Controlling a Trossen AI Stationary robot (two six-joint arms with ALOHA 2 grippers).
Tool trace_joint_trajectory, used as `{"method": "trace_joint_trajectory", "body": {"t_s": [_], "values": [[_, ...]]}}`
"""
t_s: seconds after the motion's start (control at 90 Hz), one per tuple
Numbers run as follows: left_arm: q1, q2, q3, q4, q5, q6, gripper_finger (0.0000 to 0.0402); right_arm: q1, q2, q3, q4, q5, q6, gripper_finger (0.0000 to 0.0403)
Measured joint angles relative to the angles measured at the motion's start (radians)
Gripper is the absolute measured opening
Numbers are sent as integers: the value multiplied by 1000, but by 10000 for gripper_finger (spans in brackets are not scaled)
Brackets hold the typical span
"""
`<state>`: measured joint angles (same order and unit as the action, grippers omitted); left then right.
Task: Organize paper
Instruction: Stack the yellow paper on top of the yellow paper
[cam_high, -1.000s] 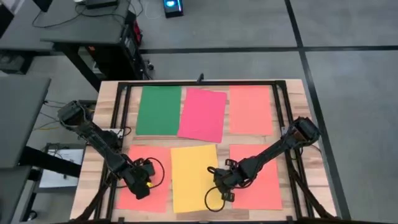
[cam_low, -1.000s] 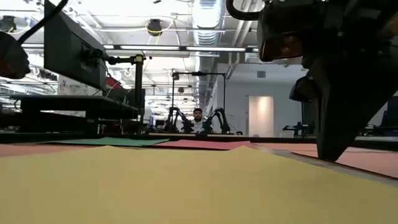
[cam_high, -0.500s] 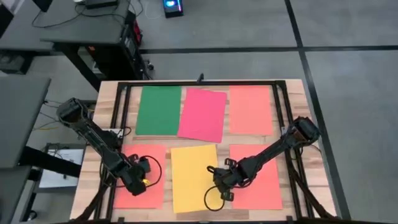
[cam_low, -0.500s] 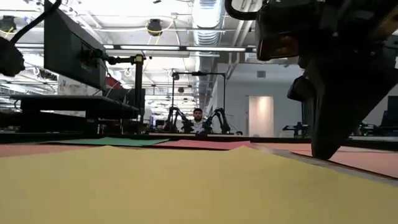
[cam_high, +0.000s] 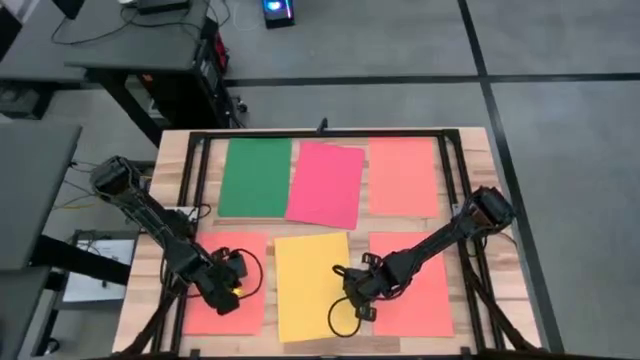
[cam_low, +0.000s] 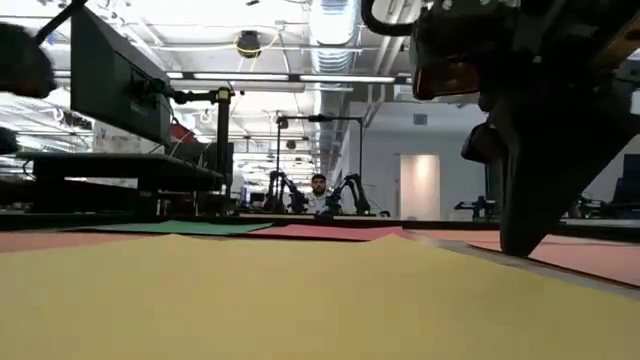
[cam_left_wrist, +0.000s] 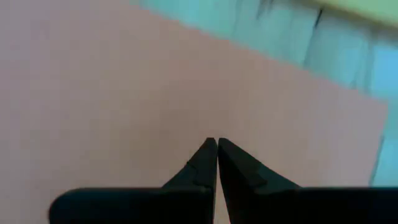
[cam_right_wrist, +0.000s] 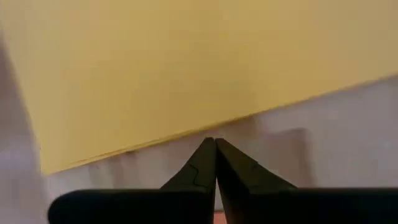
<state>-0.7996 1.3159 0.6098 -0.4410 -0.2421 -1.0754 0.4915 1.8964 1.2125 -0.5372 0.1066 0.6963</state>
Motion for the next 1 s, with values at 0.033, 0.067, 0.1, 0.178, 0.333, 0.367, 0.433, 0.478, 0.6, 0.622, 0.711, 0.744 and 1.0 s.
{"method": "trace_joint_trajectory", "body": {"t_s": [0.033,0.067,0.1,0.178,0.333,0.367,0.433,0.478,0.6,0.622,0.711,0.744,1.0], "values": [[18,0,4,3,-2,26,0,-7,-10,0,-14,17,-2,0],[40,0,10,2,-3,55,0,-16,-19,1,-38,32,-9,0],[62,0,18,3,-3,87,0,-27,-27,1,-61,41,-14,0],[120,0,35,7,-6,170,0,-59,-39,1,-102,61,-24,0],[254,-1,44,6,-6,318,0,-153,-35,-4,-138,64,-76,0],[281,-1,44,5,-4,345,0,-172,-31,-4,-137,64,-89,0],[338,-1,44,7,16,395,0,-209,-27,-5,-143,63,-109,0],[375,5,44,7,41,420,0,-230,-27,-6,-143,59,-120,0],[448,35,43,10,91,486,0,-274,-28,-5,-147,55,-142,0],[458,43,43,13,97,496,0,-279,-28,-6,-145,55,-145,0],[481,80,43,21,118,527,0,-294,-28,-15,-128,53,-145,0],[489,96,43,33,131,539,0,-297,-28,-26,-115,51,-145,0],[533,173,45,107,163,596,0,-306,-31,-116,-4,5,-104,0]]}}
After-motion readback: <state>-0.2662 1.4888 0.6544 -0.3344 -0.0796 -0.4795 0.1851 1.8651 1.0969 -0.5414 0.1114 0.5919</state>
